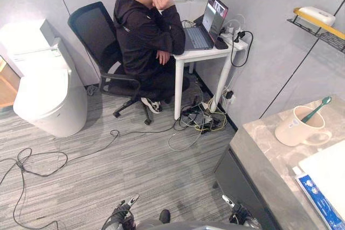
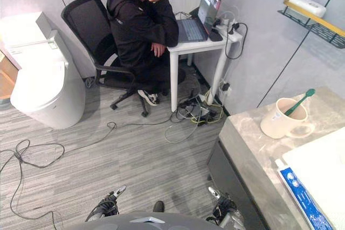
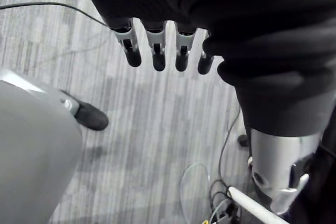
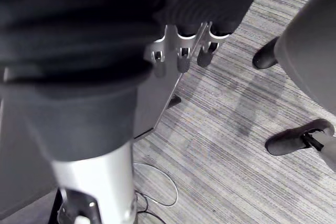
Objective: Organize washtable
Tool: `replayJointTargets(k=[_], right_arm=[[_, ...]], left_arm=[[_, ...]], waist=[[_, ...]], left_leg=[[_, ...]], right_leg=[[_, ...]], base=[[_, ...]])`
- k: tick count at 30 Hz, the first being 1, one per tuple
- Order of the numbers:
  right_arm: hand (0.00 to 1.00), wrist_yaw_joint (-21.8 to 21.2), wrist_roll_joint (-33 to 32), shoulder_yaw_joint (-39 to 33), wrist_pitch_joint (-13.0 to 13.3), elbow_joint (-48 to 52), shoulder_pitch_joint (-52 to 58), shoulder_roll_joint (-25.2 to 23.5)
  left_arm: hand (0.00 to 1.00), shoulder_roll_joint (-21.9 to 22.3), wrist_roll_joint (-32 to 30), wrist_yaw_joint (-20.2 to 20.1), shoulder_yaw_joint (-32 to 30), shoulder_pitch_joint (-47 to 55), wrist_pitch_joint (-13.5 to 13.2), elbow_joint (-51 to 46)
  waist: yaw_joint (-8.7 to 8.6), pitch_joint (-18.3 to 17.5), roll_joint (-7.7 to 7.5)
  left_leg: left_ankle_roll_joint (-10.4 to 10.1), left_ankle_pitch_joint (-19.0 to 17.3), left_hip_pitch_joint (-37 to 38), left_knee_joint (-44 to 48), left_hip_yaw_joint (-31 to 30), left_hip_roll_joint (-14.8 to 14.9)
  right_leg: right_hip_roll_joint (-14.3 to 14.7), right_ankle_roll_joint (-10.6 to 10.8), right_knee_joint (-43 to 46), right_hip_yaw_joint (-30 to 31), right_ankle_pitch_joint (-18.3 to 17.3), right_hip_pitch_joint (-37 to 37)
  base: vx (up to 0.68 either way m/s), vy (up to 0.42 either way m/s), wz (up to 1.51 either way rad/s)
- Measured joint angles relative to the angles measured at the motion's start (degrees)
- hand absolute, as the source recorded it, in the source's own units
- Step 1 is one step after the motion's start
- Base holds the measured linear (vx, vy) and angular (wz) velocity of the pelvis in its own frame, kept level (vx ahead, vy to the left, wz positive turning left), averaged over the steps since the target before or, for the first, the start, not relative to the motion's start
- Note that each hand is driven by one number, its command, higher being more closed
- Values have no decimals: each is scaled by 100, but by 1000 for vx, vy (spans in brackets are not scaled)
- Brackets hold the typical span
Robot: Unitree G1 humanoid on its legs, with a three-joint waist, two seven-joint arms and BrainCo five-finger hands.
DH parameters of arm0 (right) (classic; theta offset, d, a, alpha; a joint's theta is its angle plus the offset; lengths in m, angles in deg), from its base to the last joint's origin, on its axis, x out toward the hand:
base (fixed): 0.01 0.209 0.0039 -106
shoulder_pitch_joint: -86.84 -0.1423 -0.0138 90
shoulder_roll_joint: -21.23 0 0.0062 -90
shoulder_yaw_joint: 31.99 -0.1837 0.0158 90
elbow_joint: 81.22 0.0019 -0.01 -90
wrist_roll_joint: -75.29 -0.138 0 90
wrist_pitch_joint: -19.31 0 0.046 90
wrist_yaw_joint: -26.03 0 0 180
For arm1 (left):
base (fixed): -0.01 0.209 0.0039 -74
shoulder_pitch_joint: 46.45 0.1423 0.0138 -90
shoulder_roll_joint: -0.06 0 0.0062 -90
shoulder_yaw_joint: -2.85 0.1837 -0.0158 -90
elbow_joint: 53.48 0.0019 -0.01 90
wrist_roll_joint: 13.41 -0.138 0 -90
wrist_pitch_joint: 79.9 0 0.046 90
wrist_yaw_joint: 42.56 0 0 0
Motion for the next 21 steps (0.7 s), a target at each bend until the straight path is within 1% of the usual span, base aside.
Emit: replayJointTargets(k=[1,2,5,6,10,12,14,15,16,17,18,19,20,21], right_arm=[[0,-1,1,-7,0,-2,4,11],[0,-1,0,-14,-1,-5,19,58],[0,-13,3,-8,-5,-57,124,141],[0,-35,5,6,-8,-111,153,181],[0,-114,13,87,-14,-281,180,228],[0,-117,45,223,-14,-281,158,231],[0,-115,137,270,-14,-283,110,230],[0,-111,166,279,-12,-282,38,231],[0,-108,161,277,-4,-260,-61,230],[0,-107,160,278,2,-251,-124,231],[0,-106,128,282,9,-243,-245,233],[0,-107,-14,343,16,-211,-339,230],[0,-108,-64,464,37,-201,-399,234],[0,-107,-62,535,46,-202,-423,236]], left_arm=[[0,-4,0,2,2,-1,9,24],[0,-13,0,4,2,-7,14,75],[0,-29,0,6,60,-36,16,161],[0,-75,-1,5,193,-43,23,177],[0,-252,-110,0,557,-87,49,193],[0,-313,-117,-1,657,-110,73,189],[0,-352,-117,10,667,-118,74,186],[0,-375,-116,16,680,-118,70,184],[0,-416,-115,16,739,-125,66,185],[0,-436,-114,14,775,-141,61,189],[0,-461,-118,13,842,-154,48,195],[0,-451,-163,12,872,-179,23,225],[0,-450,-256,28,864,-232,21,316],[0,-449,-289,31,864,-258,22,390]], waist=[[-52,-24,-4],[-97,-31,11],[-104,-36,8],[-107,-39,4],[-152,-41,-72],[-194,-44,-83],[-202,-51,-136],[-197,-57,-147],[-209,-62,-160],[-204,-51,-158],[-190,18,-125],[-197,129,-63],[-163,215,12],[-118,244,54]], left_leg=[[-22,20,-51,-1,-65,4],[-26,23,-93,-1,-130,3],[-33,27,-106,-1,-146,2],[-40,32,-106,-1,-145,0],[-51,39,-147,-1,-112,-17],[-21,16,-207,34,-81,-25],[-8,2,-273,65,59,-27],[40,-41,-329,78,211,-21],[79,-185,-496,274,401,-24],[115,-252,-562,396,518,-21],[179,-400,-635,615,794,22],[216,-563,-641,841,1093,121],[275,-684,-651,1064,1352,229],[322,-736,-656,1165,1536,308]], right_leg=[[-4,-26,7,-62,-45,-45],[-13,-6,6,-136,-84,-59],[-12,2,-5,-165,-92,-49],[-13,4,-26,-167,-92,-40],[-27,31,-118,-161,-109,-48],[-51,74,-196,-142,-82,-81],[-66,86,-230,15,-56,-184],[-80,99,-234,162,-4,-306],[-110,134,-230,358,39,-482],[-111,174,-217,462,92,-535],[-74,225,-151,716,192,-665],[-36,265,-4,807,311,-805],[22,249,131,653,461,-916],[47,233,211,462,580,-1007]], base=[[-100,-16,22],[-71,-12,28],[-13,-5,10],[31,-11,-5],[65,-26,-4],[112,-23,-7],[133,-20,-33],[142,-4,-73],[151,7,-86],[154,34,-105],[143,58,-125],[135,89,-148],[73,82,-136],[32,101,-153]])
